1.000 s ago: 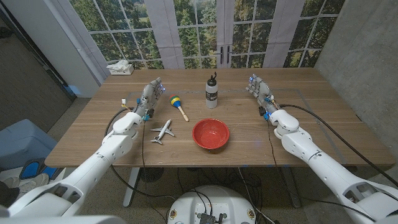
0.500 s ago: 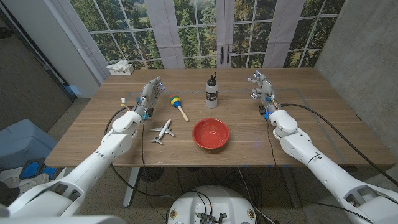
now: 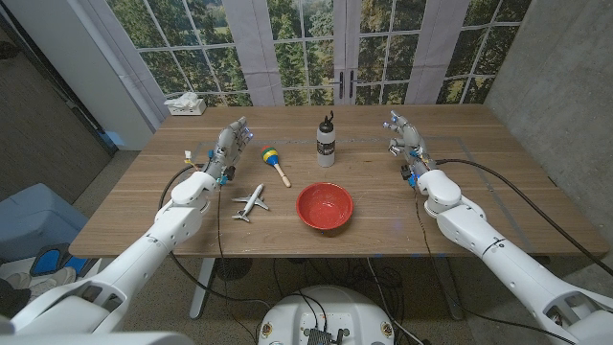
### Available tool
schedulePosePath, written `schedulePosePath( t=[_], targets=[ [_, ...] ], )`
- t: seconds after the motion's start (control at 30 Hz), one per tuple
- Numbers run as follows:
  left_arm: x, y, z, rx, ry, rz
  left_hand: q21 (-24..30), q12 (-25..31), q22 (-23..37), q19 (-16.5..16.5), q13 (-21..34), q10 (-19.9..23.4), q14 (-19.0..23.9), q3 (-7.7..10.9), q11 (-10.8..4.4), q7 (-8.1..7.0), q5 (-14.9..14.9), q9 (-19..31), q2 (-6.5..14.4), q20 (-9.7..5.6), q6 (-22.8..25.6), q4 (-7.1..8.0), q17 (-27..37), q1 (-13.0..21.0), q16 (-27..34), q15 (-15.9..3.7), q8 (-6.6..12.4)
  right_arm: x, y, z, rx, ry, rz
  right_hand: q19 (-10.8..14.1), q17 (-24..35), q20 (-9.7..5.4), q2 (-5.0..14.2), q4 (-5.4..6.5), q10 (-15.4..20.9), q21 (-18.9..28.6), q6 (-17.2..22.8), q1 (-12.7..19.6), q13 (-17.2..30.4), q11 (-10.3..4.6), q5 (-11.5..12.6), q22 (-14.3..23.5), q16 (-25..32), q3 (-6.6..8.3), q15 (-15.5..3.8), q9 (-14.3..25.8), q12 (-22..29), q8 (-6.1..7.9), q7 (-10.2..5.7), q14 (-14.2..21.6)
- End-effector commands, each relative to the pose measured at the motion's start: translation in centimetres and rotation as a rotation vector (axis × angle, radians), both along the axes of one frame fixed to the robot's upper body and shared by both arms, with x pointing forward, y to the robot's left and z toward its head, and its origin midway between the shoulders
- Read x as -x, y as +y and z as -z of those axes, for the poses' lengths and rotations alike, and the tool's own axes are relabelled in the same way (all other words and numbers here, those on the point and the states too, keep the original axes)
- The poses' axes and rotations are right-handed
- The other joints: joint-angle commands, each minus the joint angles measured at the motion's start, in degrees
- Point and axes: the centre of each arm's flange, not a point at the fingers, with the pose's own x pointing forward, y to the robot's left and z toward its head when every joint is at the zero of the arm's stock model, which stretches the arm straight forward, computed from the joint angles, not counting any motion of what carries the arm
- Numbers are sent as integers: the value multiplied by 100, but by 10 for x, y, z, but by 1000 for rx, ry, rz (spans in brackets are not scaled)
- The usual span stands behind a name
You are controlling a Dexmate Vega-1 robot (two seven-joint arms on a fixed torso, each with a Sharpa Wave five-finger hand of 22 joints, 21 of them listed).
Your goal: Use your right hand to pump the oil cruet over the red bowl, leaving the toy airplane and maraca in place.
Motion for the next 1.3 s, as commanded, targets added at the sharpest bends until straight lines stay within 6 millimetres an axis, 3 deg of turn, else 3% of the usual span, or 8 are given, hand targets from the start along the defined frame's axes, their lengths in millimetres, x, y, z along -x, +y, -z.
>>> schedulePosePath(
  t=[0.03,0.13,0.2,0.37,0.5,0.83,0.97,1.3],
  targets=[
    [-1,3,1,2,-3,3,22,35,23,-36,16,-439,-597,36,-42,12,50,9,390,-199,-44,-11,29,-13,24,-298,35,1,5,0,132,57,-4,-174,-85,69,-275,-42,-865,-349,-419,280,14,-347,151,-623,-85,-6,-28,39,-18,-71,103,-529],
    [-2,3,0,3,-1,6,22,35,23,-35,16,-442,-599,36,-40,10,50,9,390,-204,-44,-12,29,-13,24,-298,36,1,7,-1,171,85,-20,-243,-159,23,-340,-84,-1311,-626,-879,778,23,-432,277,-1150,-214,23,-43,43,-18,-96,61,-854],
    [-3,3,1,0,1,9,22,37,23,-35,16,-437,-600,35,-37,13,50,9,389,-205,-43,-13,29,-13,24,-297,37,2,9,-1,170,79,-13,-196,-212,-64,-339,-115,-1378,-738,-947,1117,25,-466,331,-1413,-268,64,-52,49,24,-61,45,-917],
    [-4,3,1,-2,1,8,21,37,24,-36,16,-439,-604,35,-41,13,50,9,389,-203,-43,-15,28,-12,24,-295,37,4,12,-1,195,90,-17,-47,-172,-211,-327,-78,-1379,-583,-963,1585,26,-506,395,-1362,-208,75,-52,47,85,-26,27,-772],
    [-2,3,2,3,-2,6,22,38,24,-34,16,-441,-605,34,-37,14,50,9,389,-206,-42,-14,29,-13,25,-295,38,4,15,1,200,88,-30,-57,-151,-229,-342,-55,-1381,-521,-976,1678,26,-514,408,-1296,-204,50,-48,44,97,-26,51,-759],
    [3,2,4,3,-3,-2,22,40,24,-30,16,-438,-603,32,-48,11,50,9,388,-207,-40,-16,29,-14,28,-292,40,6,24,0,211,63,-59,-76,-223,-194,-367,-1,-1417,-685,-1025,1742,25,-495,428,-1636,-357,-83,-48,42,111,-28,56,-892],
    [3,1,4,4,-1,1,23,42,24,-27,16,-437,-601,29,-51,13,50,9,383,-203,-41,-19,29,-15,30,-295,40,8,29,1,220,56,-58,208,-381,-212,-288,38,-1298,-760,-949,1837,20,-470,455,-2007,-500,-157,-51,36,159,-2,77,-775],
    [4,-3,5,2,-4,5,22,44,23,-27,16,-434,-595,25,-50,9,49,8,377,-204,-39,-21,29,-17,33,-294,41,12,35,3,217,50,-66,508,-386,-253,-185,63,-1155,-923,-832,2049,11,-433,467,-2597,-549,-205,-53,32,183,6,130,-434]
  ],
)
